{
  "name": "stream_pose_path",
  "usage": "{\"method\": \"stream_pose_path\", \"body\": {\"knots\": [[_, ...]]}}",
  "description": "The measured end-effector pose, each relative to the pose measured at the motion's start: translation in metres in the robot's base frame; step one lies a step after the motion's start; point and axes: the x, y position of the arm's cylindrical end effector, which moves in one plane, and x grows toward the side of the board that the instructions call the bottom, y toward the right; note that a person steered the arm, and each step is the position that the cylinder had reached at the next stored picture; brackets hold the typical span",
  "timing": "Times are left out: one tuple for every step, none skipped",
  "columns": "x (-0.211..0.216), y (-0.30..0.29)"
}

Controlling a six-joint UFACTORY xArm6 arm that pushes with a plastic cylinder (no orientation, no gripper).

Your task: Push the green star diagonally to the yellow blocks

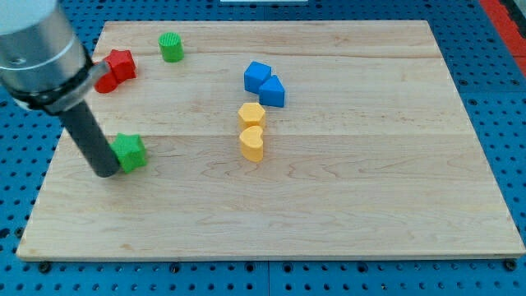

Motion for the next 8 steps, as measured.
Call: {"method": "stream_pose_path", "body": {"knots": [[-0.037,0.049],[-0.056,0.123],[-0.089,0.081],[-0.055,0.07],[-0.054,0.004],[-0.072,-0.053],[-0.114,-0.018],[-0.14,0.036]]}}
